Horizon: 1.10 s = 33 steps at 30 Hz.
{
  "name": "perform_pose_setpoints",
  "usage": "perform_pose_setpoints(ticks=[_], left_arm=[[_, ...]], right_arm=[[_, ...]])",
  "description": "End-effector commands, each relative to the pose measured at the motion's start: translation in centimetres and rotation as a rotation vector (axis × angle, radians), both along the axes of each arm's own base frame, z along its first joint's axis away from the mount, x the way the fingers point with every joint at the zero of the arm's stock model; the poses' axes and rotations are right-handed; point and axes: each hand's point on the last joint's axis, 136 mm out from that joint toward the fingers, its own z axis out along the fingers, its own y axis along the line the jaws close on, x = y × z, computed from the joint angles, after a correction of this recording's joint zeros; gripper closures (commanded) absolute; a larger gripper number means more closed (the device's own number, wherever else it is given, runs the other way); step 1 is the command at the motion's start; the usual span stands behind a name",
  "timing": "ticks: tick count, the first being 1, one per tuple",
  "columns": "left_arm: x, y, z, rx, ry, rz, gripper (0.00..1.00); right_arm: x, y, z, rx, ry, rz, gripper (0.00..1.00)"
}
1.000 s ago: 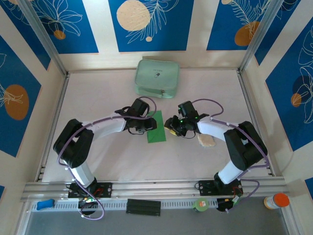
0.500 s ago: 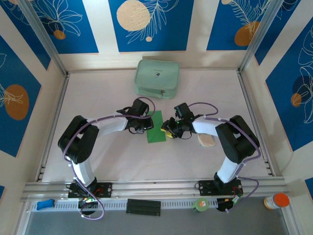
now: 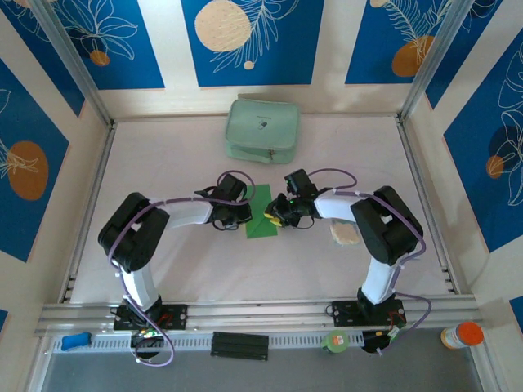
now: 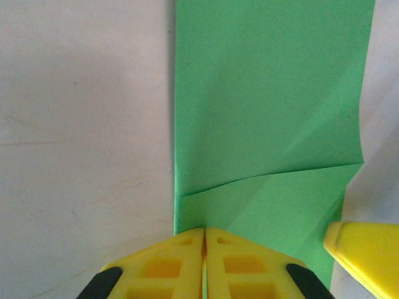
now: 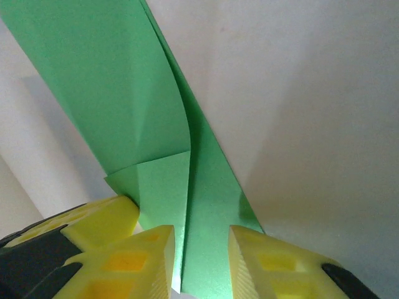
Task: Fold a paper plane with a square sheet of paper (pick it up from the middle)
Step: Pick up the paper from the center of the table.
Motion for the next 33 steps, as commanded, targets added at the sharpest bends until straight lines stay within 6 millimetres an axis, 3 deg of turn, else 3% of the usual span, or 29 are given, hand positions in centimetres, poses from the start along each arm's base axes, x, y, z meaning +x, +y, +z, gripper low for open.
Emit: perform_pose_setpoints(ticks=[1,19,25,33], left_arm=[[-0.4,1.2,-1.7,0.036,0.037,0.040,0.90],[-0.6,1.2,-1.7,0.032,0.043,0.036,0.90],[-0.6,1.2,-1.5,0.032,0.043,0.038,0.90],[0.2,1.2,0.4,-0.027,0.021,0.046,0.88]], right_arm=[[0.3,1.3,0.6,0.026,-0.010,0.041,0.72],[0.3,2.6,0.1,0.042,-0.010,0.086,0.76],[0.5,3.8,0.8,0.097,-0.051,0.125,0.81],[0.4,3.7,0.4,0.073,-0.072,0.142,0.88]])
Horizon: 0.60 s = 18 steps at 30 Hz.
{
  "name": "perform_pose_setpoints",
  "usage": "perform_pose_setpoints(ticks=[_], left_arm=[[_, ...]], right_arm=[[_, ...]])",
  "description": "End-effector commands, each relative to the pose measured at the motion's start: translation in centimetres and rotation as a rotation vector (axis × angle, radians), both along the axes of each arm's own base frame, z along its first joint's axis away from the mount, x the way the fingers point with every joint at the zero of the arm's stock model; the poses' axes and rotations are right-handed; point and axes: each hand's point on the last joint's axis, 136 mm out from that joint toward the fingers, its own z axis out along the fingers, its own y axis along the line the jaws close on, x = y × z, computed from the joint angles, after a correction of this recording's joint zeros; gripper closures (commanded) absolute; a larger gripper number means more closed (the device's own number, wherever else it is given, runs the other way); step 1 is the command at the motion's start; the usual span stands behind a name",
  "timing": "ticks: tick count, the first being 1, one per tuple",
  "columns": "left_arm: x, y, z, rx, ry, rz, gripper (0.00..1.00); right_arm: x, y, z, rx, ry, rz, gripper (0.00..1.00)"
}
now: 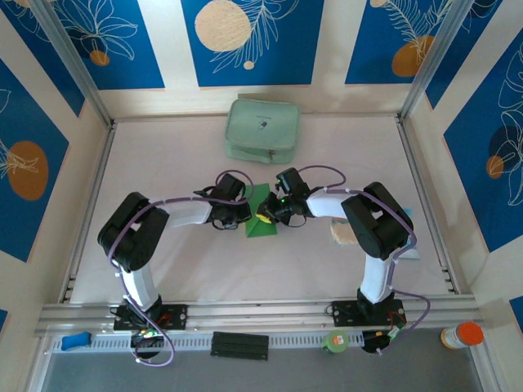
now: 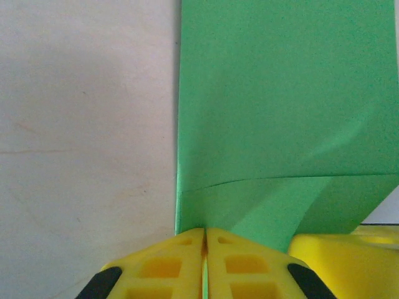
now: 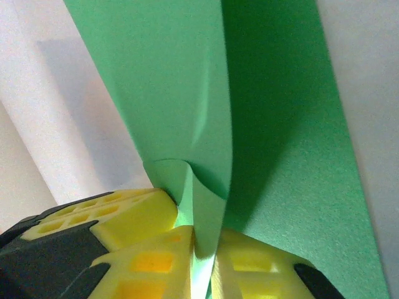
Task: Fold a paper plane with a square sheet of paper (pick it up from the middle)
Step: Pick up the paper from the center of the table.
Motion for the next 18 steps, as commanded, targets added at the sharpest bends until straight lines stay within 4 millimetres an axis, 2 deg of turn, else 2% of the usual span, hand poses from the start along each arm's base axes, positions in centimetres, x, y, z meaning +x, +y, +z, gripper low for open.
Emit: perform_pose_setpoints(ticks=[1,4,7,11,14,18], left_arm=[[0.0,0.9,0.9,-0.024,0.011,0.021,0.87],[0.5,1.2,2.4,-0.060,-0.006,0.028,0.83],[0.8,2.5,4.3,-0.094,-0.033,0.053,0.76],[0.5,4.2,7.3,-0.209,-0.051,0.090,0.52],[-0.7,2.9,11.0,-0.429,-0.073,0.040,0.36],[-2.4,2.6,13.6,-0.494,-0.096,-0.021,0.16]], right_arm=[[0.0,0.7,0.1,0.005,-0.025,0.045,0.89],[0.4,0.9,0.8,0.002,-0.069,0.070,0.93],[1.0,1.0,2.3,0.014,-0.140,0.095,0.95],[1.7,1.0,5.4,0.074,-0.245,0.119,0.97],[1.7,1.2,8.1,0.170,-0.288,0.147,0.97],[1.6,1.5,11.5,0.303,-0.312,0.160,0.97]])
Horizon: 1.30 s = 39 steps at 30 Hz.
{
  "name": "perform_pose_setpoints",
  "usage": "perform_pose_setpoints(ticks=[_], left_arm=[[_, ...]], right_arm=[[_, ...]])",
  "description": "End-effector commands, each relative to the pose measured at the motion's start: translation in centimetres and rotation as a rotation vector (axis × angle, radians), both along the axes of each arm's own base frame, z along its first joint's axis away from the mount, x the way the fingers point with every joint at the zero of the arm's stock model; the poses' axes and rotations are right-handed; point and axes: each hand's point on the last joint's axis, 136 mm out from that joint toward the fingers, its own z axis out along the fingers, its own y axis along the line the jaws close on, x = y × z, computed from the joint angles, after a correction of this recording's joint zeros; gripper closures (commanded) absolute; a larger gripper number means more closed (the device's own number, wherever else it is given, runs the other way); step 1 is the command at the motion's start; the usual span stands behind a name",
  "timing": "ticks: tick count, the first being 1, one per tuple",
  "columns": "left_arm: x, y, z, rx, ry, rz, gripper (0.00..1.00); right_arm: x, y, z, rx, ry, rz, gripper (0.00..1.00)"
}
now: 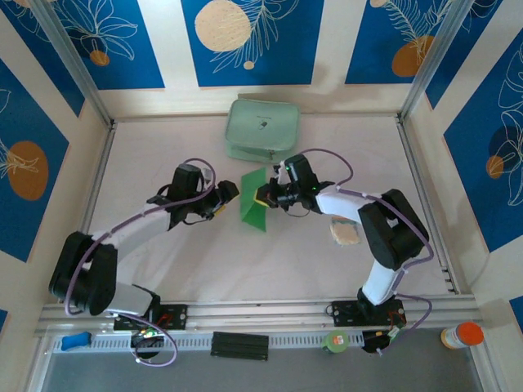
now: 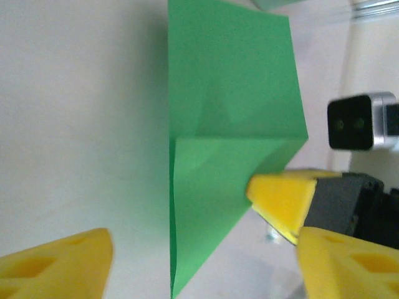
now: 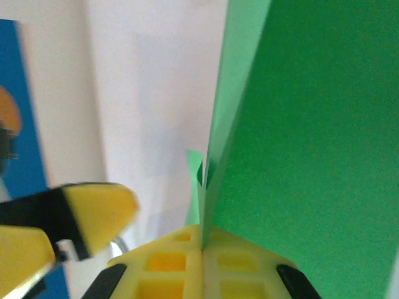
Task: Fold a paper plane with a square sheet of paper (pick it up from the middle)
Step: Pick up the paper from the center of the table, then turn over the paper at the center of the table.
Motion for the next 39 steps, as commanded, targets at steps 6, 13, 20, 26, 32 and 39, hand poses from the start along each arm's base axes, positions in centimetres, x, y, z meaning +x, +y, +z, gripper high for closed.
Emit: perform_pose_setpoints(ticks=[6,13,20,26,32,39], left_arm=[[-2.3,-2.2,4.4,-0.202,-0.093,-0.117,0.05],[-1.8,-3.5,5.5,-0.274,-0.141,-0.149,0.12],[-1.9,-3.8,6.7,-0.292,-0.166,-0.172,0.30],[-1.8,-3.6,6.5,-0.269,-0.167,-0.164,0.52],[-1.7,-3.6,6.0,-0.223,-0.143,-0.178,0.73],[-1.4,-3.0,4.8,-0.159,-0.120,-0.160,0.93]], right_arm=[[-1.0,1.0,6.1,0.253,-0.019,0.085,0.97],[-1.5,1.3,7.2,0.308,0.002,0.116,0.96],[-1.9,1.2,7.1,0.317,0.012,0.138,0.95],[-1.8,0.9,6.9,0.316,0.018,0.132,0.94],[-1.7,0.3,6.8,0.302,0.018,0.115,0.88],[-1.3,-1.6,6.1,0.219,0.008,0.047,0.71]])
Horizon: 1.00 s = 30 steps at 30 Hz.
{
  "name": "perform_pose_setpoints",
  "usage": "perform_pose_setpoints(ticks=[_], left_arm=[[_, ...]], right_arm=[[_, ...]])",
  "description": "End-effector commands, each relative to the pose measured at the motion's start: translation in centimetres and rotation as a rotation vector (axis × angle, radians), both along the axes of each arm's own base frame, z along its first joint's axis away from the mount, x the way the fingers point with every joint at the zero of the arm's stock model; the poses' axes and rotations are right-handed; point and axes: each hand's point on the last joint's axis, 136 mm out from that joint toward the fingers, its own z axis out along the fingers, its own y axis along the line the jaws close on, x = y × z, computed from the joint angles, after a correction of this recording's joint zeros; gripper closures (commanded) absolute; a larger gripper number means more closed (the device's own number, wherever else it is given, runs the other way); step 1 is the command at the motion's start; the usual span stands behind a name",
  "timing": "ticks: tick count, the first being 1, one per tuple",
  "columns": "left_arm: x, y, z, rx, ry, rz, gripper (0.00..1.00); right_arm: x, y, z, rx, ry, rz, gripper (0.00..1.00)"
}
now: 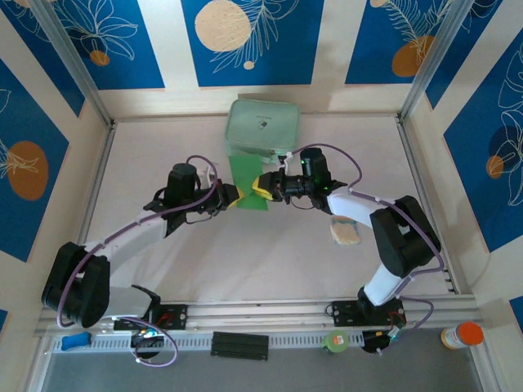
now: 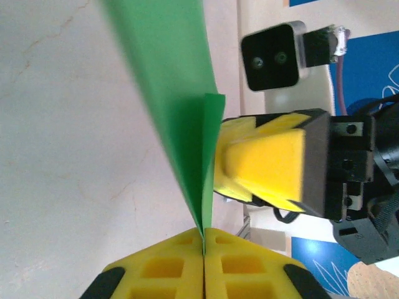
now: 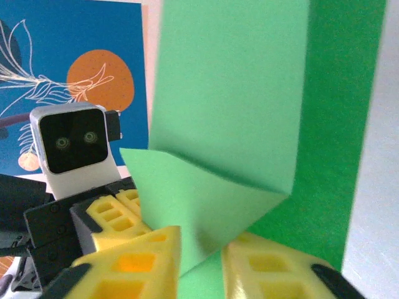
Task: Fold a paper plane with a square sheet of paper (pick it up from the middle)
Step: Turn over the paper at the center of the table.
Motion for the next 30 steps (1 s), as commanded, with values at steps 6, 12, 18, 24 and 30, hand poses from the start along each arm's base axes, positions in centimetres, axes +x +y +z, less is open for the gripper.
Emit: perform_pose_setpoints(ticks=[6,12,18,24,30], left_arm=[[-0.4,2.8,-2.6,0.313,0.004,-0.009,0.93],[-0.7,9.1,-4.3,0.837,0.002,-0.035,0.93],[0.3,12.9,-3.5,1.363,-0.044,-0.107,0.93],[1.5,13.4,-3.3,1.721,-0.064,-0.158,0.93],[2.1,10.0,-5.7,1.805,-0.063,-0.238,0.92]], right_arm=[[0.7,-6.2,-2.0,-0.265,-0.032,-0.197,0.54],[0.9,-10.4,-2.3,-0.475,-0.091,-0.321,0.46],[0.8,-12.9,-2.3,-0.585,-0.102,-0.400,0.45],[0.4,-14.6,-3.1,-0.621,-0.077,-0.449,0.45],[0.1,-16.1,-3.7,-0.650,-0.051,-0.496,0.45]])
